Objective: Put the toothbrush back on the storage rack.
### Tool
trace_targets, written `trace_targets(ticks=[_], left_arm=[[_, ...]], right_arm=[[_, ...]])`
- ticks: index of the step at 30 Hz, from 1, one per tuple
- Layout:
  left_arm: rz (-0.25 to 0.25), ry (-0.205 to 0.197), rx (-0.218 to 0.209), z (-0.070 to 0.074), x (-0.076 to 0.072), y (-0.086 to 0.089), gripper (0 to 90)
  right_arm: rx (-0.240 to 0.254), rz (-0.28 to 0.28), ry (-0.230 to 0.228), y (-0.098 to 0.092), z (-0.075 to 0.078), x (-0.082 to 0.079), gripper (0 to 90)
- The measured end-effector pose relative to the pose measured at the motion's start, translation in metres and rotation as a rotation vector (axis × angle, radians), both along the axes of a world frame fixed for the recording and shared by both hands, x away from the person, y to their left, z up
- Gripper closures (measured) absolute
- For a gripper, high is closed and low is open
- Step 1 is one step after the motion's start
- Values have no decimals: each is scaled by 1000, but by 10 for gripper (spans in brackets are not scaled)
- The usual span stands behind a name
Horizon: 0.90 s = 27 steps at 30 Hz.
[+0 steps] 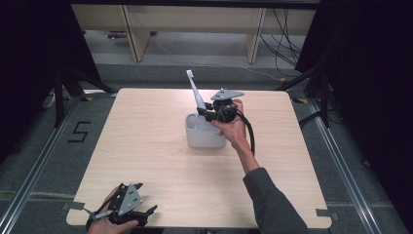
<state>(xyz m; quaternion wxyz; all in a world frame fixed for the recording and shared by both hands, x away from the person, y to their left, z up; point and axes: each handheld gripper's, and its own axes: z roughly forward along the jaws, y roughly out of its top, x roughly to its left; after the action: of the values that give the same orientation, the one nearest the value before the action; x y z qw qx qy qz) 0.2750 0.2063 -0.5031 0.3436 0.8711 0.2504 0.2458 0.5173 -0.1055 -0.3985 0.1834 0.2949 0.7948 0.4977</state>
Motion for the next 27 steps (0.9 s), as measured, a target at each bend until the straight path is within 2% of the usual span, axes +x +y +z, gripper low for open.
trace_targets(ticks=[2,3,5,6,15,17,19,20,22,25,27], left_arm=[[0,0,0,0,0,0,152],[-1,1,1,0,0,0,152],[-1,2,3,0,0,0,152],[-1,2,2,0,0,0,152],[-5,7,12,0,0,0,152],[-1,4,7,-1,0,0,152],[-13,12,8,-1,0,-1,152],[-13,12,8,-1,0,-1,152],[-16,12,14,-1,0,-1,152],[-12,10,12,-1,0,0,152],[-13,8,15,0,0,0,152]], right_arm=[[-2,-7,9,0,-2,0,666],[-20,1,-11,-1,-3,1,666],[-22,-8,6,0,-7,0,666],[-43,-7,15,-2,-7,0,666],[-84,-2,20,2,-14,2,665],[-104,-4,39,3,-15,2,665],[-115,10,19,3,-17,4,665],[-115,10,19,3,-17,4,665],[-113,-10,52,5,-19,1,665],[-131,-5,51,6,-19,2,665],[-119,-16,61,8,-21,2,665]])
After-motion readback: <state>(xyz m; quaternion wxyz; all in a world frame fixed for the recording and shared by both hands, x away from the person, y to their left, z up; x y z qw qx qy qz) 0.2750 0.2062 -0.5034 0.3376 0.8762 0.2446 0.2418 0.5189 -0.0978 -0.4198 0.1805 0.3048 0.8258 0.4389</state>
